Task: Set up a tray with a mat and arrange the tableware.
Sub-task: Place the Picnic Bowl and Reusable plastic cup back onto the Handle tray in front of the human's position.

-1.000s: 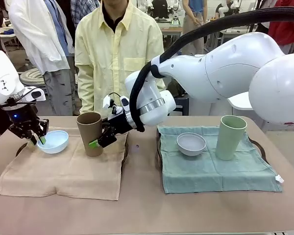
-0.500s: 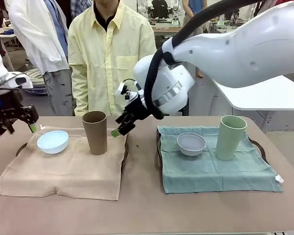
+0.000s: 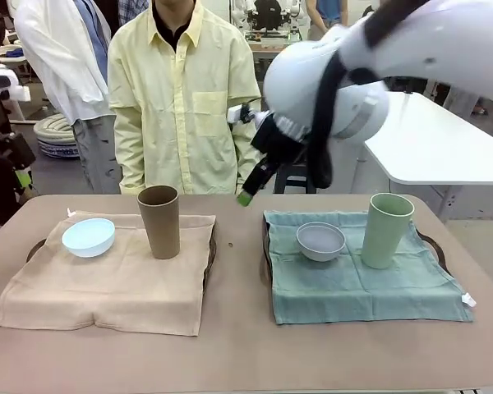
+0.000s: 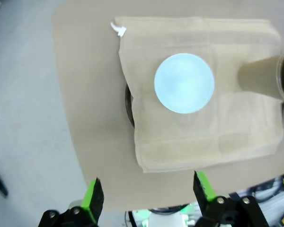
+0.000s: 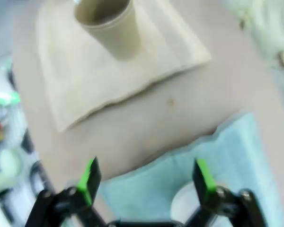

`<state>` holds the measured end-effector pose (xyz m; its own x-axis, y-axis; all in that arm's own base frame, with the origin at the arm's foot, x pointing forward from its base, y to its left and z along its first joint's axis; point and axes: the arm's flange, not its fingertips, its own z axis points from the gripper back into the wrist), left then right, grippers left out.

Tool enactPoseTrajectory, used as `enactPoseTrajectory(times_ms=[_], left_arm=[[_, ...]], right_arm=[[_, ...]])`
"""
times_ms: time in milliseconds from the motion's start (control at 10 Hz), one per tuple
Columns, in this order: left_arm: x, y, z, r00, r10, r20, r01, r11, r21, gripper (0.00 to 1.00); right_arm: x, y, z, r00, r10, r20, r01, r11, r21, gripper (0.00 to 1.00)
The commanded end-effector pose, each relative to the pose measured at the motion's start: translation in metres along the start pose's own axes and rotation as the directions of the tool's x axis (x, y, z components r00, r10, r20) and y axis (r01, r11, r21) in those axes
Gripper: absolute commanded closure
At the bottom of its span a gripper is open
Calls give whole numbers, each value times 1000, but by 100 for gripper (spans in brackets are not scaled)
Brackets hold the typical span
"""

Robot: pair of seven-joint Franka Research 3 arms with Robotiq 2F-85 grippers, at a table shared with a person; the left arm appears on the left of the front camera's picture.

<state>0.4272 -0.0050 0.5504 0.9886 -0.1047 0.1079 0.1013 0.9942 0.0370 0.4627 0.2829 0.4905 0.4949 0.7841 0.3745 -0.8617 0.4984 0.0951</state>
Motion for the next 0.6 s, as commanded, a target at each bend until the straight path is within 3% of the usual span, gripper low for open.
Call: enactPoseTrajectory(times_ms=[0, 300, 500], left_arm=[[1, -17, 29, 999, -45, -17, 46, 998, 35, 35], [7, -48, 55, 999, -41, -9, 41, 999, 23, 35], [10, -52, 65, 1000, 23, 18, -22, 1000, -14, 35]], right_arm=[[65, 60, 66, 951, -229, -207, 217, 973, -75, 0], [85, 99, 126, 894, -376, -246, 299, 906, -299, 0], [91, 114, 136, 819, -501, -280, 386, 842, -377, 0]])
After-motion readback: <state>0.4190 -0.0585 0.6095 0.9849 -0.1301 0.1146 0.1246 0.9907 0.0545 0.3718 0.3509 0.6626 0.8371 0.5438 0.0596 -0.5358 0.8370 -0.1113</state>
